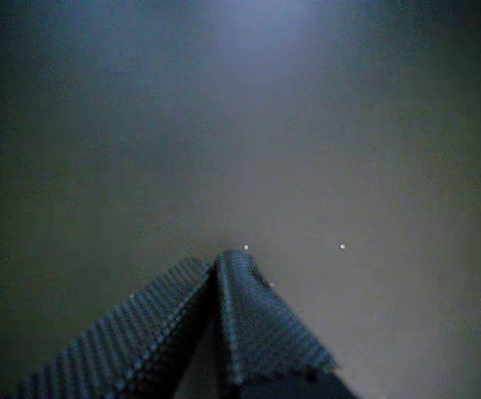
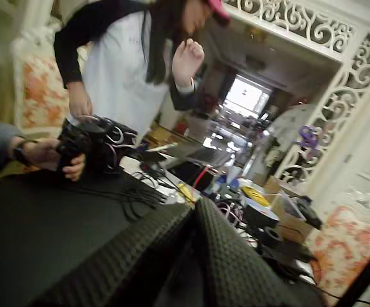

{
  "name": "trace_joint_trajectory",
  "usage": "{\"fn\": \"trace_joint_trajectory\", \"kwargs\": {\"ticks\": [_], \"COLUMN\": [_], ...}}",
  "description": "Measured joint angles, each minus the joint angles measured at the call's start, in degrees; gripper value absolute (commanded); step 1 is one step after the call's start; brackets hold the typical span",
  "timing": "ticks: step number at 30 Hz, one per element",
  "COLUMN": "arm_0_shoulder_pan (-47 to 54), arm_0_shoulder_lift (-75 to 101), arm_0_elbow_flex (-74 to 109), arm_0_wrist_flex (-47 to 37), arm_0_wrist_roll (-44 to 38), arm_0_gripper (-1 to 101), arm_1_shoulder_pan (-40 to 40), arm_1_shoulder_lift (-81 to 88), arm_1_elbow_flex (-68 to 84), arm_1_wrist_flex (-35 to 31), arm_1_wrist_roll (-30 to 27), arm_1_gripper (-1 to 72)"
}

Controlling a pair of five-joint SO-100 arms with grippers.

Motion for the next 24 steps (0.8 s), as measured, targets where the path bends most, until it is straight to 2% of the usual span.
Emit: {"fn": "trace_joint_trajectory", "kwargs": {"ticks": [2, 4, 5, 7, 9, 22, 24], "arm_0_shoulder_pan": [0.0, 0.0, 0.0, 0.0, 0.0, 0.0, 0.0], "arm_0_shoulder_lift": [0.0, 0.0, 0.0, 0.0, 0.0, 0.0, 0.0], "arm_0_elbow_flex": [0.0, 0.0, 0.0, 0.0, 0.0, 0.0, 0.0], "arm_0_wrist_flex": [0.0, 0.0, 0.0, 0.0, 0.0, 0.0, 0.0], "arm_0_wrist_roll": [0.0, 0.0, 0.0, 0.0, 0.0, 0.0, 0.0], "arm_0_gripper": [0, 0, 0, 0, 0, 0, 0], "arm_1_shoulder_pan": [-0.5, -7.6, -7.6, -1.7, -0.5, -0.9, -1.3], "arm_1_shoulder_lift": [2.5, 0.7, 0.1, -1.8, -2.0, -1.9, -1.4], "arm_1_elbow_flex": [0.0, -3.6, -4.8, -5.2, -4.3, -3.6, -1.5], "arm_1_wrist_flex": [-1.1, -6.9, -6.6, -1.5, -0.8, -0.5, 1.1], "arm_1_wrist_roll": [-0.4, -5.9, -5.4, -2.3, -1.1, -1.3, 0.4], "arm_1_gripper": [-0.5, -0.5, -0.5, -0.5, -0.5, -0.5, -0.5]}}
